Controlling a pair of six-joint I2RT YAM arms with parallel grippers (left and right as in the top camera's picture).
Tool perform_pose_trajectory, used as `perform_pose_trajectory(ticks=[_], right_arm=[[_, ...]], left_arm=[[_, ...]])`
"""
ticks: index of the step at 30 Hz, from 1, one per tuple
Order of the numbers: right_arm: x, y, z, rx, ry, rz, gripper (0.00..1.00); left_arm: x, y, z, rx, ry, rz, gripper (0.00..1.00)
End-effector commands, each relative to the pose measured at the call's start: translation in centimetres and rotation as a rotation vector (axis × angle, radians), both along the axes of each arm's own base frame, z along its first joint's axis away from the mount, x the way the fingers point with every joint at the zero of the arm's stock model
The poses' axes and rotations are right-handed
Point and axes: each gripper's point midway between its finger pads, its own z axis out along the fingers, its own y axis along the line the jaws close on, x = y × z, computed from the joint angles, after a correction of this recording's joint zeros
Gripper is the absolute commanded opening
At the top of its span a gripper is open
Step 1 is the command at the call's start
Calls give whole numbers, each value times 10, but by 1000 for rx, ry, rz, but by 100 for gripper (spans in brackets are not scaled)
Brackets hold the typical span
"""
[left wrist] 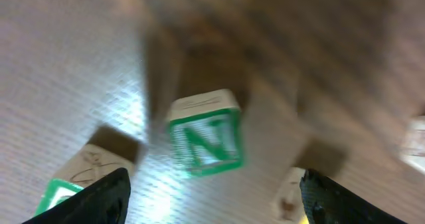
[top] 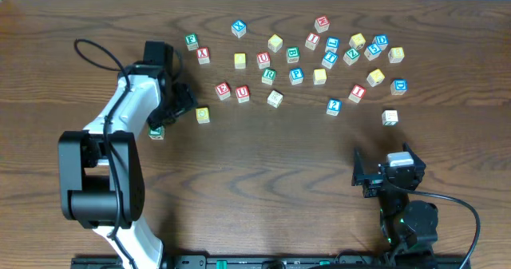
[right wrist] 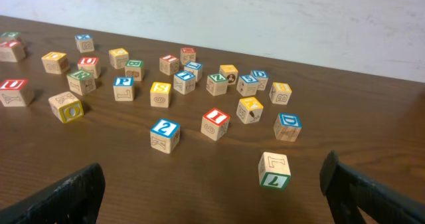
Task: Spell out NEURIPS
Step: 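Lower the left gripper around the green N block and close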
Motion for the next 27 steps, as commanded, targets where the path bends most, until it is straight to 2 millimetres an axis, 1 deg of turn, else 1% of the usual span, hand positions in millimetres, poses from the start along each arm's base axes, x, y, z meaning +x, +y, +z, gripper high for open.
perform_pose_trajectory(ticks=[1,3,6,12,14,16,19,27], right_arm=[[0,-1,0,4,1,-4,99],[0,-1,0,4,1,-4,99],[0,-1,0,4,1,-4,99],[0,-1,0,4,1,-4,99],[0,-1,0,4,1,-4,99],[0,-1,0,4,1,-4,99],[0,-1,0,4,1,-4,99],[0,-1,0,4,1,-4,99]], left_arm=[[-3,8,0,-16,-7,30,81],[-1,7,1,-25,-18,21,81],[3,-1,2,-64,-34,-17,81],[3,0,2,-62,-34,-22,81],[3,0,2,-62,-33,-21,78],[3,0,2,-62,-34,-21,71],[3,0,2,-62,-34,-22,67],[3,0,2,-60,-34,-25,64]])
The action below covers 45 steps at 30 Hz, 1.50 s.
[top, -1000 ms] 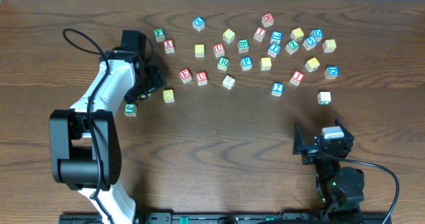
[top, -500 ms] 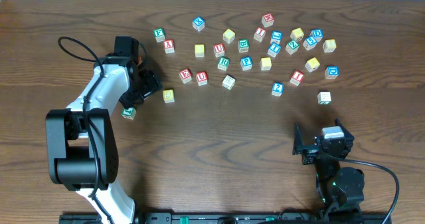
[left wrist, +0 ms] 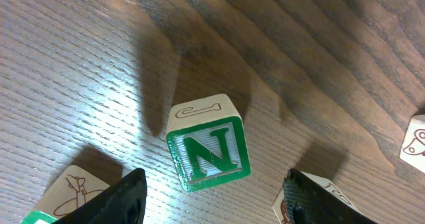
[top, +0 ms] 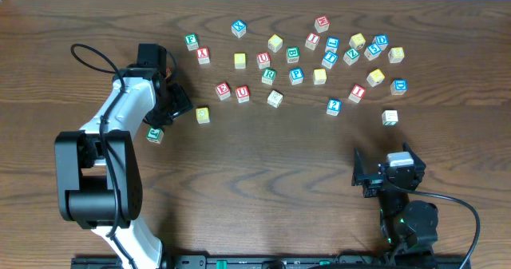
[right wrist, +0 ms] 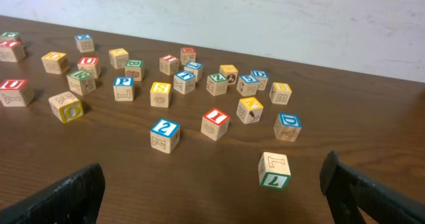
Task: Spell out NEURIPS
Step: 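Lower the left gripper around the green N block and close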
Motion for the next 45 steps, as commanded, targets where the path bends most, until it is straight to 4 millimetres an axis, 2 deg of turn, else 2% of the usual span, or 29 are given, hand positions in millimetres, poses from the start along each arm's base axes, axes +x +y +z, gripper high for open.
perform_pose_trajectory(ticks=[1,27,37,45], right_arm=[[0,-1,0,4,1,-3,99],[0,-1,0,4,1,-3,99],[0,-1,0,4,1,-3,99],[0,-1,0,4,1,-3,99]], left_arm=[[0,1,6,4,-16,-9,64],[6,12,6,69,-41,-6,57],[12,12,7,69,-63,-5,58],[11,11,2,68,-53,-6,54]])
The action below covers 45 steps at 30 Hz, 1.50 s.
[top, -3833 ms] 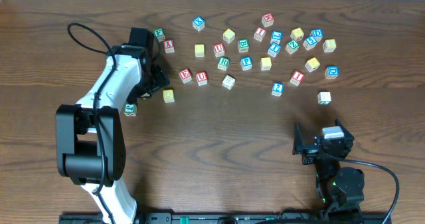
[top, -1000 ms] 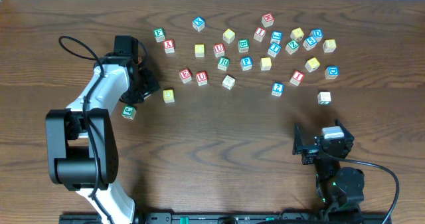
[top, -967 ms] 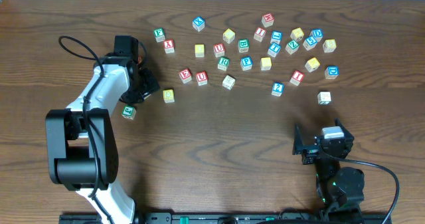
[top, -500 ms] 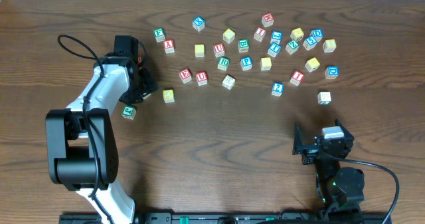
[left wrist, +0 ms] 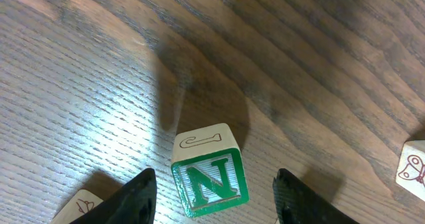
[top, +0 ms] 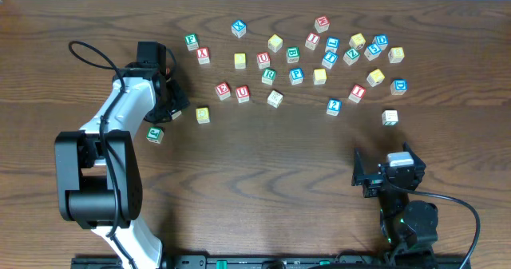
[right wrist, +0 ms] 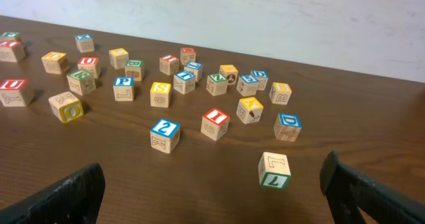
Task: Spell out NEURIPS
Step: 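Lower the left gripper around the green N block and close, then lift the green N block with the left gripper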
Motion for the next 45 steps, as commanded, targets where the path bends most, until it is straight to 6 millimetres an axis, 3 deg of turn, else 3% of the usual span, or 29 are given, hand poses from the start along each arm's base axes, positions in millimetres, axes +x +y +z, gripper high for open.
perform_pose_trajectory(ticks=[1,19,24,38,45], right_arm=[[0,-1,0,4,1,-3,99],[0,-1,0,4,1,-3,99],[0,-1,0,4,1,-3,99],[0,-1,0,4,1,-3,99],[0,-1,0,4,1,-3,99]], left_arm=[[-2,3,0,19,1,-13,53],[-12,3,-10,16,29,-1,53],[-8,2,-9,14,14,-2,40],[-8,1,-9,5,14,-4,40],[-10,1,-10,5,17,-4,34]])
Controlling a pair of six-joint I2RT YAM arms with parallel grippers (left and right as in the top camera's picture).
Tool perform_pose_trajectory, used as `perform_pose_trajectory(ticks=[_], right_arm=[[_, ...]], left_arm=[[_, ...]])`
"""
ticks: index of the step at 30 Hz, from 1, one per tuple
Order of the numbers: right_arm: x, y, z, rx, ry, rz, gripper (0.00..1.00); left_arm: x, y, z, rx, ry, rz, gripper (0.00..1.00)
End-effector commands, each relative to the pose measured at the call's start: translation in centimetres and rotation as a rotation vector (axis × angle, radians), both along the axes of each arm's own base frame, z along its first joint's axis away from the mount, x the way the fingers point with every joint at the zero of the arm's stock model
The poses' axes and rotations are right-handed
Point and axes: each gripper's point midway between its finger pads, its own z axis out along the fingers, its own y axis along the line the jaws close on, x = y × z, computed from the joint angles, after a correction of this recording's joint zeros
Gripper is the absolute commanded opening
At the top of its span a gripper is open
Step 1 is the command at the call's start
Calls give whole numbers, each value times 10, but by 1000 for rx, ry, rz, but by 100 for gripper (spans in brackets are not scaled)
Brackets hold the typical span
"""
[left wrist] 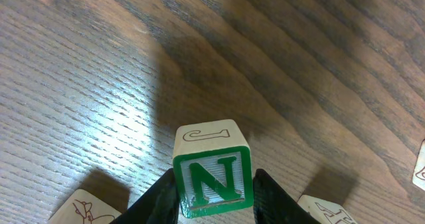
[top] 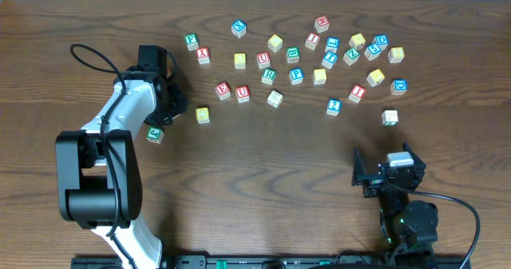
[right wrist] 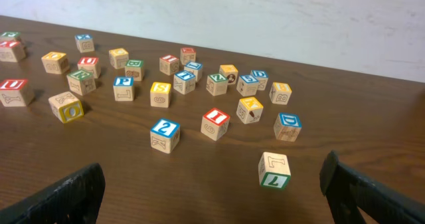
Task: Spell out NEURIPS
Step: 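Lift the green N block with the left gripper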
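Observation:
The green N block (left wrist: 213, 177) sits on the dark wood table with my left gripper (left wrist: 214, 199) shut on it, both black fingers pressed against its sides. From overhead the left gripper (top: 170, 105) covers that block at the table's left. The other letter blocks (top: 296, 76) lie scattered across the far half, among them a red E (top: 223, 89) and a red U (top: 243, 93). My right gripper (right wrist: 212, 191) rests open near the front right, holding nothing, and it also shows from overhead (top: 369, 176).
A green-edged block (top: 155, 133) and a yellow block (top: 203, 114) lie on either side of the left gripper. A green 7 block (right wrist: 274, 170) lies nearest the right gripper. The left arm's cable (top: 96, 57) loops over the table's left part.
My left gripper's fingers stood apart from the N block on both sides; now they touch its sides. The block sits squarer and closer in the wrist view. The right arm is unchanged.
The left gripper first hung wide open over the N block in a blurred view. It then stood steady with the block between its spread fingers. The gap was narrower at the last earlier moment, and now the fingers are shut on the block. The right arm stayed still.

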Motion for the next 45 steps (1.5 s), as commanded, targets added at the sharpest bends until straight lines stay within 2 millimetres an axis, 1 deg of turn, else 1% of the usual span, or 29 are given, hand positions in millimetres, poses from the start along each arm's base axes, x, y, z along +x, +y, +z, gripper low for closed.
perform_pose_trajectory(ticks=[1,5,8,16,23,27,31,34,38,40,42,45], right_arm=[[0,-1,0,4,1,-3,99],[0,-1,0,4,1,-3,99],[0,-1,0,4,1,-3,99],[0,-1,0,4,1,-3,99],[0,-1,0,4,1,-3,99],[0,-1,0,4,1,-3,99],[0,-1,0,4,1,-3,99],[0,-1,0,4,1,-3,99],[0,-1,0,4,1,-3,99],[0,-1,0,4,1,-3,99],[0,-1,0,4,1,-3,99],[0,-1,0,4,1,-3,99]], left_arm=[[-5,1,-3,6,10,-8,33],[-5,1,-3,6,10,-8,33],[-5,1,-3,6,10,-9,31],[-4,1,-2,9,6,-15,30],[-1,1,7,10,-13,-19,26],[1,1,24,12,-49,-26,26],[1,1,47,20,-99,-49,26],[-3,1,65,26,-126,-69,26],[-15,0,87,35,-144,-108,25],[-22,-7,97,9,-151,-158,25],[-30,-12,104,-17,-149,-190,25],[-46,-13,112,-24,-124,-194,22]])
